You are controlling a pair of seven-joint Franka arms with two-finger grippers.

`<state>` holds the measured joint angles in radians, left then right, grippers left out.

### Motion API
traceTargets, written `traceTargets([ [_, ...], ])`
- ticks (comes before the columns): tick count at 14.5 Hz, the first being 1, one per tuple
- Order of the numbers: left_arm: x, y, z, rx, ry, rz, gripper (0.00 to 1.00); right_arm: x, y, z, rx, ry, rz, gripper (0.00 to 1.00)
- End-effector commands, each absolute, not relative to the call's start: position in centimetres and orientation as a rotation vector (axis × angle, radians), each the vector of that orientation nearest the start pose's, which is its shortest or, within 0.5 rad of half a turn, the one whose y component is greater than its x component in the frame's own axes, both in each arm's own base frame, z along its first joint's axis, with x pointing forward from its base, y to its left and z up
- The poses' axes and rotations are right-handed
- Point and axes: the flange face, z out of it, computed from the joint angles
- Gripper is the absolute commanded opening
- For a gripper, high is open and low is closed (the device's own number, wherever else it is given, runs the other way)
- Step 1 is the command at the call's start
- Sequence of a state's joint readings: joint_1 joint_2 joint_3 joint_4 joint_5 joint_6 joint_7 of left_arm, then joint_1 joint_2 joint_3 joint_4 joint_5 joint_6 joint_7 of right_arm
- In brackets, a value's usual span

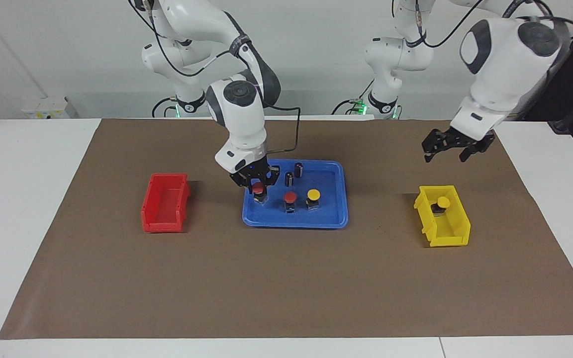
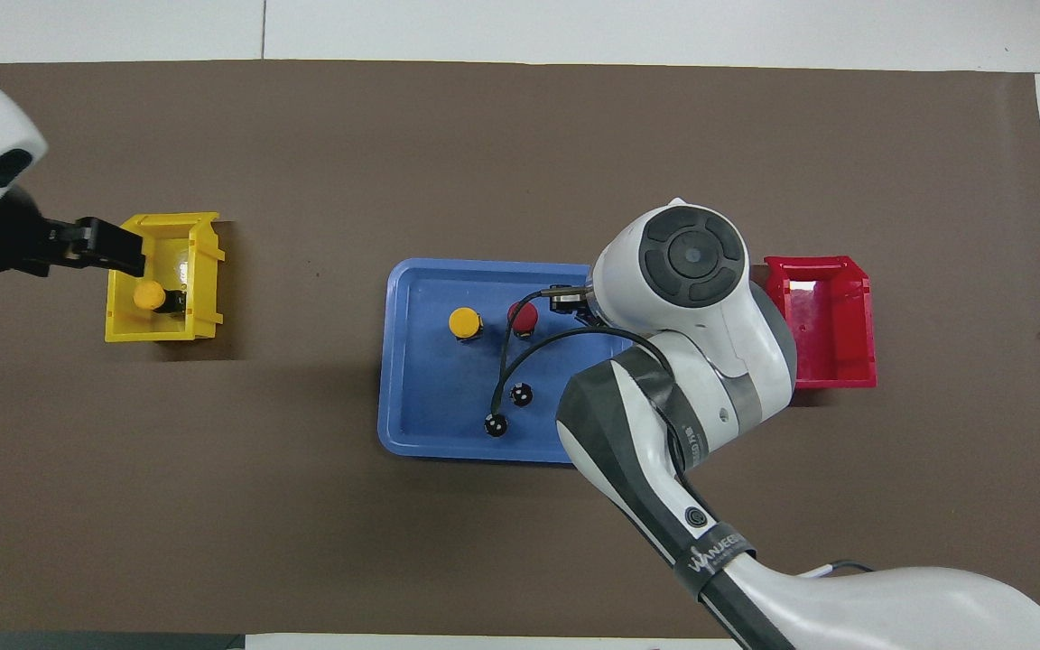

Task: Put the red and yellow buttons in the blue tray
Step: 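Place the red button in the tray while the left gripper returns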

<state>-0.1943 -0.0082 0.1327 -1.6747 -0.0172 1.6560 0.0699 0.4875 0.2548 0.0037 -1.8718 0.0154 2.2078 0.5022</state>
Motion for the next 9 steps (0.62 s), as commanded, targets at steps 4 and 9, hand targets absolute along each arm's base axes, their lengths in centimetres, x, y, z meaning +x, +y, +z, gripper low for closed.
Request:
traceTargets([
  [4,55.6,0.3,56.6,-3.138,0.237,-0.061,1.0,55.4,30.3,35.6,-3.09,0.041,-0.11,0.31],
  [9,57.1,0.1,47.2,-3.129,0.229,-0.104,0.85,55.7,30.0,35.7,-3.118,0.037,-0.088,1.0],
])
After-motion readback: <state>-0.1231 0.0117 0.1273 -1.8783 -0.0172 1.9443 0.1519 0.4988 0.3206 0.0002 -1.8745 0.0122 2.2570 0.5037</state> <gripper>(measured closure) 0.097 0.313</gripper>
